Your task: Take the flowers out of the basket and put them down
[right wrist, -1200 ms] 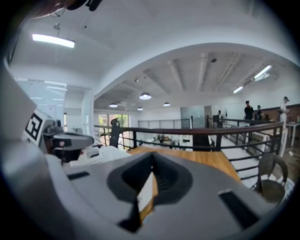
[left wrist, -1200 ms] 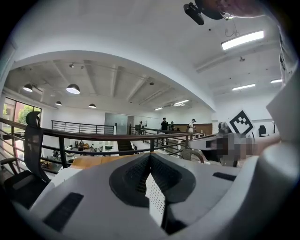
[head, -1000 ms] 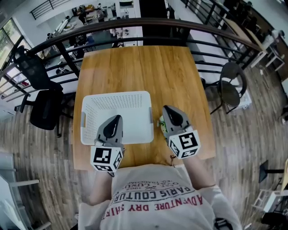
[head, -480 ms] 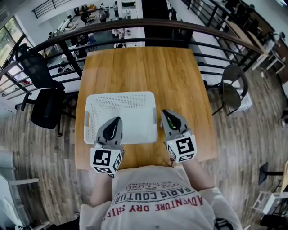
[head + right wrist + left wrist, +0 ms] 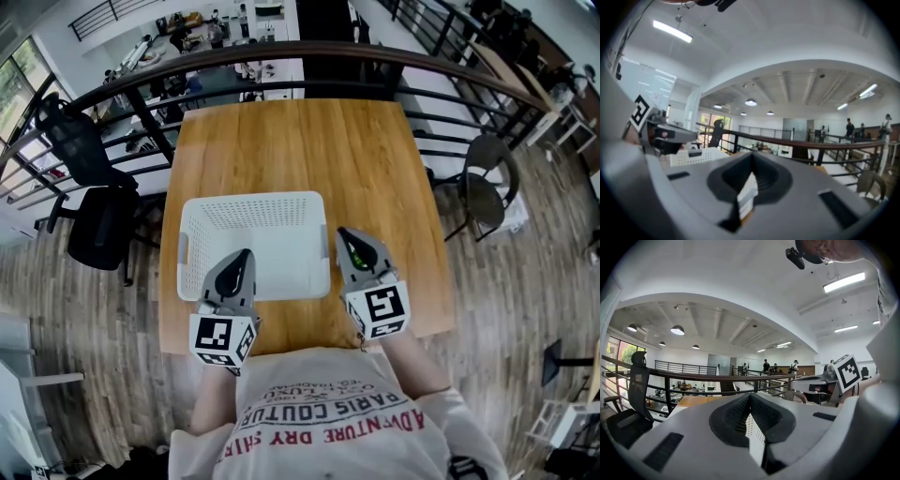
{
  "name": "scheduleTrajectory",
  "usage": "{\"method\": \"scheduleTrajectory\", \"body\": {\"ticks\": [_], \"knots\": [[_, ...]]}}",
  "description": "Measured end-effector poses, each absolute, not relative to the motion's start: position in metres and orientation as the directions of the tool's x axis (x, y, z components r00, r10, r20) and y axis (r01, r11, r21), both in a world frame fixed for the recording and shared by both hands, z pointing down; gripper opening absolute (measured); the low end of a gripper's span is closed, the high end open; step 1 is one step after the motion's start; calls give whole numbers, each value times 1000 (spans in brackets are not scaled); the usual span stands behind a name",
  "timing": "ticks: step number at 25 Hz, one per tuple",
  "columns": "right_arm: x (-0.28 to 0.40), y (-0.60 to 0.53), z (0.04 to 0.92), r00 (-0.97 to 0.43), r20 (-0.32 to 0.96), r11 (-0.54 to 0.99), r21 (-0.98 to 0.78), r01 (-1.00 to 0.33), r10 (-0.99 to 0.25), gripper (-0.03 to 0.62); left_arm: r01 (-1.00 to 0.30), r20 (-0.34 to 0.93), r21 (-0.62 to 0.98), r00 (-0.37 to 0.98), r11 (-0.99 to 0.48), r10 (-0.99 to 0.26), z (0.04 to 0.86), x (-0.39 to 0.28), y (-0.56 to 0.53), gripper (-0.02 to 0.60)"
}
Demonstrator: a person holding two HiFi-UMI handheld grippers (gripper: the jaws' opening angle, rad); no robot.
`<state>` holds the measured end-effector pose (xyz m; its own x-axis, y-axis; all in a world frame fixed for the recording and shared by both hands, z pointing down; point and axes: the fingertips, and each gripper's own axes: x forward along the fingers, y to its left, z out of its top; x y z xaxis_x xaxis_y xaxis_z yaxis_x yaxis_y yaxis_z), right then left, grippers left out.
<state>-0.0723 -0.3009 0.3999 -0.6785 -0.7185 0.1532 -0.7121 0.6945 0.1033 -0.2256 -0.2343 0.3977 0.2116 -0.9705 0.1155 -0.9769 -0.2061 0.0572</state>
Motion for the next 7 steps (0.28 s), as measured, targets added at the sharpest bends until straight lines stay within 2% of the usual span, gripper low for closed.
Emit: {"method": "scheduleTrajectory", "body": {"ticks": [7], "knots": [[-79, -297, 403, -693, 153, 709, 107, -697, -705, 28, -975, 111, 53, 222, -217, -969, 398, -223, -235, 26]]}}
